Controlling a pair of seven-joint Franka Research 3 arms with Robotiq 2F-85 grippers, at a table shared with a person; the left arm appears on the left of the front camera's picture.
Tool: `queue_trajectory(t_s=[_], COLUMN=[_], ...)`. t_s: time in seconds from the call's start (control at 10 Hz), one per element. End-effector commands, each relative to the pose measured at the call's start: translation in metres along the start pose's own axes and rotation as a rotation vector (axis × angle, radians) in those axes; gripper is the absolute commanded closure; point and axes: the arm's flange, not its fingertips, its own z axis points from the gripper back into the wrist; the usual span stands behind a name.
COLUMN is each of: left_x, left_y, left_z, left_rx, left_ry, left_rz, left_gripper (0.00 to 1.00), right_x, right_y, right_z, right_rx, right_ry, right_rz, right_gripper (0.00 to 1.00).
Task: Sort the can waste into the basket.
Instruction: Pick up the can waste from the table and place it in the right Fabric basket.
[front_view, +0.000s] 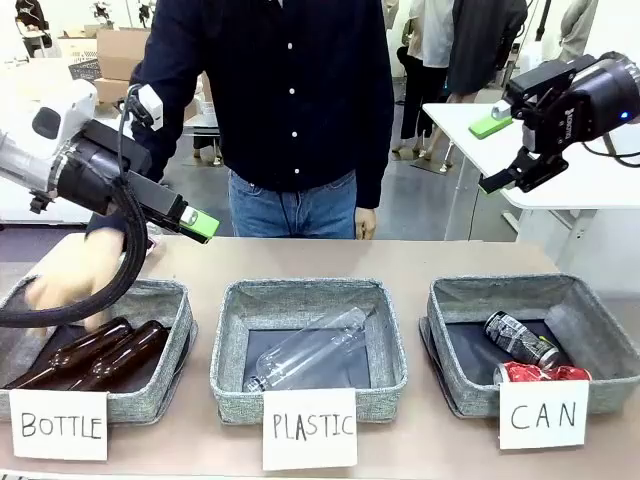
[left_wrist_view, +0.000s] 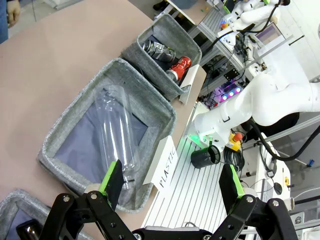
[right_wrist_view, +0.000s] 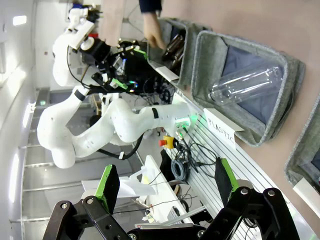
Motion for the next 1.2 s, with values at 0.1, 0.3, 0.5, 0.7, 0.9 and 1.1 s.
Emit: queue_trajectory(t_s=[0.1, 0.3, 0.5, 0.7, 0.9, 1.1], left_x=[0.0015, 0.0015, 0.0015, 0.0015, 0.0015, 0.0015], left_y=[-0.0016, -0.0016, -0.0016, -0.0016, -0.0016, -0.0016], left_z=[0.004, 0.004, 0.004, 0.004, 0.004, 0.004], left_rx=[0.001, 0.001, 0.001, 0.001, 0.001, 0.001], left_ry=[0.006, 0.006, 0.006, 0.006, 0.006, 0.006], left_rz=[0.006, 0.006, 0.006, 0.006, 0.006, 0.006], left_gripper=[0.0, 0.0, 0.0, 0.0, 0.0, 0.0], right_x=[-0.0004, -0.0004, -0.0004, -0.0004, -0.0004, -0.0004], right_y=[-0.0015, -0.0015, -0.0015, -0.0015, -0.0015, -0.0015], right_z=[0.0013, 0.0013, 0.0013, 0.0013, 0.0013, 0.0013], right_rx=[0.015, 0.015, 0.015, 0.015, 0.015, 0.015], right_ry=[-0.008, -0.008, -0.008, -0.008, -0.008, -0.008], right_rz=[0.017, 0.017, 0.017, 0.017, 0.017, 0.017], right_gripper=[0.0, 0.0, 0.0, 0.0, 0.0, 0.0])
